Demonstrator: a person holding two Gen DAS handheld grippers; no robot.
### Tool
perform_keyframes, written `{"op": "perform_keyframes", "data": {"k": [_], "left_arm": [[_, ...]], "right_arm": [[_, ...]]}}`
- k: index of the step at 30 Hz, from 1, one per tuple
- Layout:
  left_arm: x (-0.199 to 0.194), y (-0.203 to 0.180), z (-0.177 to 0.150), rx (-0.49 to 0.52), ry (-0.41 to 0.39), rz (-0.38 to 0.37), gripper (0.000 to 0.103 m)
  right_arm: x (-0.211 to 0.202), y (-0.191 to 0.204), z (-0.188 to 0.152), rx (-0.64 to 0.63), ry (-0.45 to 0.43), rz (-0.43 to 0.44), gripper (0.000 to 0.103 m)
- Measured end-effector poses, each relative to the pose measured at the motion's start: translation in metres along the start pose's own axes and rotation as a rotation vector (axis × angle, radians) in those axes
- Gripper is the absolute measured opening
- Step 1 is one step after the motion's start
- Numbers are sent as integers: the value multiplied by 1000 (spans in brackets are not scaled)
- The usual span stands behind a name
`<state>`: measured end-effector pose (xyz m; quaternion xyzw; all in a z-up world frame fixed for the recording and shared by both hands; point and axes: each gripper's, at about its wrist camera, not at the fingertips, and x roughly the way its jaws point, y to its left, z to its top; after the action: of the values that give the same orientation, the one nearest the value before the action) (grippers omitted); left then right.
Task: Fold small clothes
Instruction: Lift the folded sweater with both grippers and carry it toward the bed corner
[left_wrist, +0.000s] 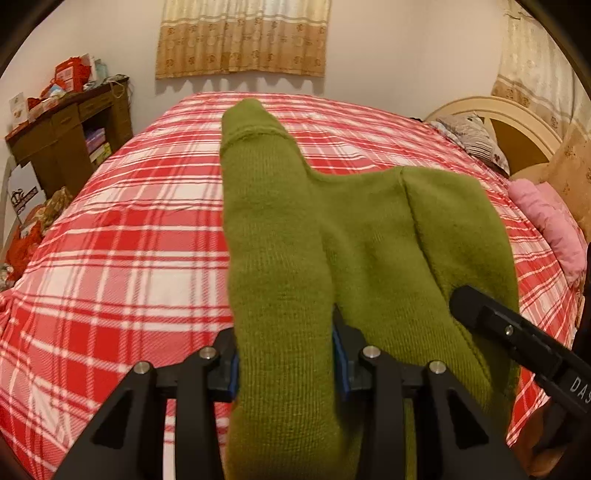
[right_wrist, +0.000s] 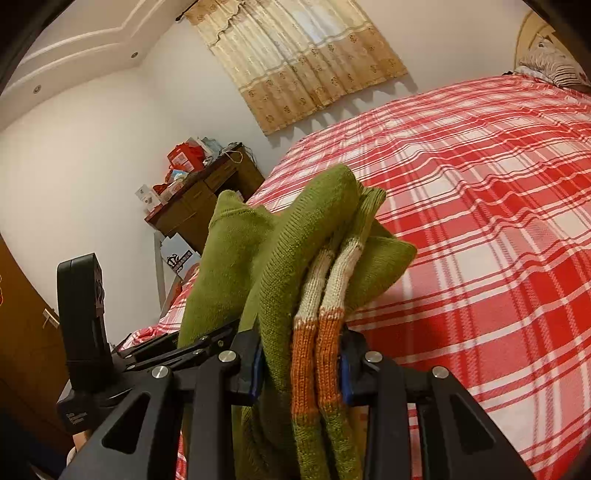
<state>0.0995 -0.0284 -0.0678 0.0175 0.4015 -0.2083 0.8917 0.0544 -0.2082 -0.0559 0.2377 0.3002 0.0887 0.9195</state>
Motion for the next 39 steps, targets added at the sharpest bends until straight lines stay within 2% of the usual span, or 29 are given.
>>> {"op": "perform_keyframes", "data": {"k": [6,21,29,35,39], "left_arm": [[-15,34,-8,-37,-18,49,39],[-51,146,-28,-210,-45,193,39],[-68,201,-32,-280,-95,298,39],[-48,244,-34,-322,-131,394,39],[-21,266,-37,-336,-94,424,39]], "right_arm": [[18,32,-4,-42,31,47,32],[104,129,-12,-149,153,228,32],[157,182,-14,-188,198,382,32],[224,203,-23,-241,198,442,32],[271,203,-24,-278,235,403,32]]}}
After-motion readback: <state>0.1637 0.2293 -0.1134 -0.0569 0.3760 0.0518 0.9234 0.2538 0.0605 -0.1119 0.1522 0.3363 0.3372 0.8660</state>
